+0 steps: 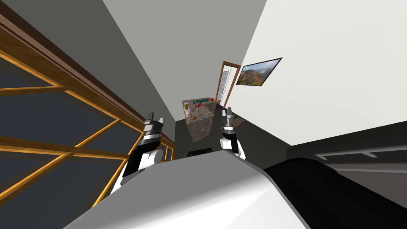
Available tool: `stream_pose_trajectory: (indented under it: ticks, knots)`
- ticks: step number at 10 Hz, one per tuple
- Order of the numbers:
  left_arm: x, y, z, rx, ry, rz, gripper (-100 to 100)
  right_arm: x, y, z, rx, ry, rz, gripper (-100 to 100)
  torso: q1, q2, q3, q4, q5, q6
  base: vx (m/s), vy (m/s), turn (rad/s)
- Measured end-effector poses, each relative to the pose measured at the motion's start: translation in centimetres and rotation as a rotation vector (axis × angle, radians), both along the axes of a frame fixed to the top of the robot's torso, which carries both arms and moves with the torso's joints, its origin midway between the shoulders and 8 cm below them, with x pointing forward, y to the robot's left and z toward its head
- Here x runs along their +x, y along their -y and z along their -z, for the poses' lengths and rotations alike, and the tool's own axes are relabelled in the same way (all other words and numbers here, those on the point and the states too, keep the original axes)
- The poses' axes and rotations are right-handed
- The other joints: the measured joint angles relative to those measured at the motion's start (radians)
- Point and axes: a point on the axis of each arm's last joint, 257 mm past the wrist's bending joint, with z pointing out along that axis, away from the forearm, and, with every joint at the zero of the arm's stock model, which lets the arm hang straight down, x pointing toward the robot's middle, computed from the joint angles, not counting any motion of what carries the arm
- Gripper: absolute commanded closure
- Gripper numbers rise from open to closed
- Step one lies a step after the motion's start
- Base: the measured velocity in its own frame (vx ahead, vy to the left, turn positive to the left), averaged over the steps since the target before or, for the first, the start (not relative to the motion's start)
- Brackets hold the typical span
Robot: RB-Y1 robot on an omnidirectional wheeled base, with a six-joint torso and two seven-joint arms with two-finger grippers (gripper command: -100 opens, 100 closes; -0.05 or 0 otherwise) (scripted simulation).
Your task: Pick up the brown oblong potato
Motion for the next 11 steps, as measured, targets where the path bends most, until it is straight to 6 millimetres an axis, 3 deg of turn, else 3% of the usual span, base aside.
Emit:
stream_pose_trajectory:
  ticks: [11]
  knots:
    - [3.3, 0.5, 3.7, -0.008, -0.21, 0.036, -100, 0.0, 0.0, 0.0, 0.0, 0.0, 0.0, 0, 0.0, 0.0, 0.0, 0.0, 0.0, 0.0, 0.018, -0.033, -0.034]
